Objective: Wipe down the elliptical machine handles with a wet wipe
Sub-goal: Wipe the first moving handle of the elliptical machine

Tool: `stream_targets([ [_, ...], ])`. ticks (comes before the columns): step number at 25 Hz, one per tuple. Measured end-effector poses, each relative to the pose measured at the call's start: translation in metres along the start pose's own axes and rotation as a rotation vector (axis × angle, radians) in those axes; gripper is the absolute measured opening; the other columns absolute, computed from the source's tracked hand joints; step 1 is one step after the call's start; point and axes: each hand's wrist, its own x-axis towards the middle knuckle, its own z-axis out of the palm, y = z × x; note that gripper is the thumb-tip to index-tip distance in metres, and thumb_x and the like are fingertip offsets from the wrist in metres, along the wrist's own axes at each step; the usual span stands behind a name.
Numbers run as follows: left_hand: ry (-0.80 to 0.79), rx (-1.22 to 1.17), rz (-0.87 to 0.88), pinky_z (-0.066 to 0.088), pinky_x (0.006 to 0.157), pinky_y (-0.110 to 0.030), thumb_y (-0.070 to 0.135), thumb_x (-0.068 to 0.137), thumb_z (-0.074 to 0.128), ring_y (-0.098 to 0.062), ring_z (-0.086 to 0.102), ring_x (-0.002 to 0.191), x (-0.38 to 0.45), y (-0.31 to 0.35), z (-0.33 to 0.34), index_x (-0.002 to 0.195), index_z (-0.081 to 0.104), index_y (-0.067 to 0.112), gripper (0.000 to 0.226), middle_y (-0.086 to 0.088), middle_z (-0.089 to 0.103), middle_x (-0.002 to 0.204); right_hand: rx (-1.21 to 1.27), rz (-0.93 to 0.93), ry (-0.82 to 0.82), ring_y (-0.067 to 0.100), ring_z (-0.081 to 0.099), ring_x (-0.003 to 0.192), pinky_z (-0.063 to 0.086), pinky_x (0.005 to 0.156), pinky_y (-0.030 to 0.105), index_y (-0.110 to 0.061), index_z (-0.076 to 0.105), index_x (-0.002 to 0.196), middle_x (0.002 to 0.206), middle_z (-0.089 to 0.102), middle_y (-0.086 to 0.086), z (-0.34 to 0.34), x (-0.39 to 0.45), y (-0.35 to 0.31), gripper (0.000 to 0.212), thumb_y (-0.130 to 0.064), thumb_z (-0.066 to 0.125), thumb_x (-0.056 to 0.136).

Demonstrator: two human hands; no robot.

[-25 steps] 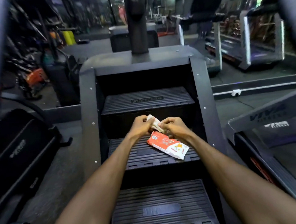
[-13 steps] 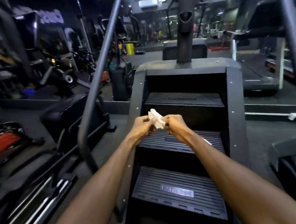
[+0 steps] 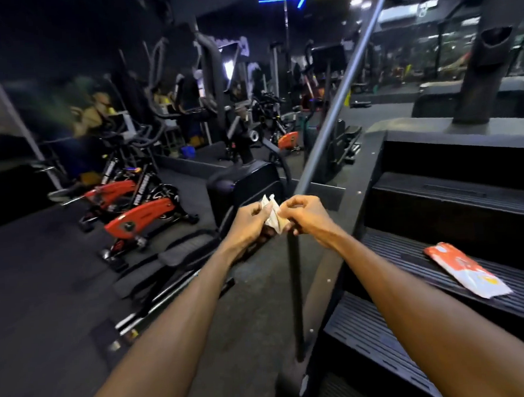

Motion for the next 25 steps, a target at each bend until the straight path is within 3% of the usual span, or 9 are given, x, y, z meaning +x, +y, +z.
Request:
stream_targets([
  [4, 0.102, 0.075, -0.039, 0.045, 0.054, -0.022, 0.021, 0.101, 0.053, -0.002, 0.055, 0.058, -0.034, -0.034, -0.113, 0.086, 0.066, 0.009, 0.024, 0.001, 0.064, 0.074, -0.043, 0.008, -0.022, 0.012, 0.053, 0.048, 0.04, 0.037, 0.019, -0.008, 0.067, 0.085, 0.064, 0.059, 0.005, 0.109, -0.002, -0.01, 0.007, -0.002, 0.063, 0.087],
  [7, 0.172, 0.098, -0.076, 0.046, 0.05, -0.022, 0.018, 0.101, 0.051, -0.005, 0.055, 0.054, -0.055, -0.056, -0.196, 0.071, 0.059, 0.015, 0.032, 0.001, 0.058, 0.065, 0.077, 0.084, -0.054, 0.013, 0.058, 0.045, 0.037, 0.043, 0.021, -0.011, 0.062, 0.084, 0.065, 0.059, 0.008, 0.188, -0.002, -0.009, 0.011, -0.002, 0.056, 0.087],
  [10, 0.22, 0.141, -0.122, 0.052, 0.062, -0.033, 0.023, 0.1, 0.054, -0.018, 0.059, 0.063, -0.072, -0.08, -0.276, 0.069, 0.059, 0.013, 0.033, -0.003, 0.061, 0.066, 0.046, 0.096, -0.083, 0.014, 0.059, 0.052, 0.04, 0.048, 0.024, -0.015, 0.061, 0.079, 0.071, 0.064, 0.007, 0.275, -0.003, -0.01, 0.011, -0.005, 0.059, 0.083],
  [12, 0.253, 0.188, -0.135, 0.047, 0.06, -0.025, 0.022, 0.099, 0.055, -0.013, 0.054, 0.061, -0.08, -0.095, -0.323, 0.072, 0.06, 0.009, 0.03, -0.002, 0.059, 0.067, -0.087, 0.001, 0.022, 0.015, 0.06, 0.066, 0.047, 0.061, 0.028, -0.022, 0.059, 0.071, 0.075, 0.067, 0.001, 0.332, 0.0, -0.016, 0.016, -0.009, 0.066, 0.076],
  [14, 0.292, 0.216, -0.133, 0.04, 0.05, -0.016, 0.019, 0.098, 0.057, -0.005, 0.051, 0.057, -0.083, -0.101, -0.363, 0.075, 0.063, 0.004, 0.029, -0.002, 0.059, 0.068, -0.068, -0.088, 0.036, 0.015, 0.061, 0.071, 0.048, 0.07, 0.03, -0.024, 0.06, 0.069, 0.073, 0.067, -0.004, 0.384, 0.007, -0.028, 0.017, -0.014, 0.073, 0.076],
  [16, 0.332, 0.199, -0.111, 0.038, 0.049, -0.014, 0.019, 0.098, 0.057, 0.003, 0.049, 0.05, -0.078, -0.111, -0.4, 0.068, 0.062, 0.007, 0.033, 0.0, 0.059, 0.063, -0.004, -0.136, -0.119, 0.012, 0.059, 0.061, 0.047, 0.061, 0.029, -0.017, 0.067, 0.075, 0.066, 0.065, -0.003, 0.431, 0.017, -0.039, 0.01, -0.02, 0.074, 0.082],
  [18, 0.374, 0.225, -0.104, 0.035, 0.051, -0.016, 0.026, 0.1, 0.054, 0.003, 0.044, 0.049, -0.068, -0.129, -0.441, 0.063, 0.06, 0.012, 0.039, 0.001, 0.057, 0.061, 0.005, -0.165, -0.282, 0.009, 0.055, 0.051, 0.044, 0.047, 0.024, -0.006, 0.069, 0.085, 0.065, 0.064, 0.003, 0.482, 0.036, -0.045, 0.017, -0.022, 0.072, 0.088],
  [23, 0.432, 0.33, -0.16, 0.032, 0.059, -0.03, 0.03, 0.101, 0.05, -0.011, 0.037, 0.056, -0.029, -0.174, -0.541, 0.057, 0.042, 0.019, 0.046, 0.004, 0.042, 0.056, -0.001, -0.132, -0.385, 0.013, 0.054, 0.049, 0.043, 0.042, 0.024, -0.006, 0.065, 0.083, 0.063, 0.061, 0.006, 0.587, 0.104, -0.052, 0.009, -0.007, 0.064, 0.092],
  [25, 0.519, 0.31, -0.215, 0.046, 0.061, -0.036, 0.037, 0.097, 0.053, -0.019, 0.047, 0.058, -0.007, -0.195, -0.597, 0.057, 0.043, 0.019, 0.045, 0.0, 0.045, 0.057, 0.077, -0.077, -0.398, 0.015, 0.052, 0.046, 0.041, 0.04, 0.022, -0.007, 0.064, 0.076, 0.059, 0.059, 0.006, 0.635, 0.14, -0.059, 0.016, -0.005, 0.061, 0.091],
])
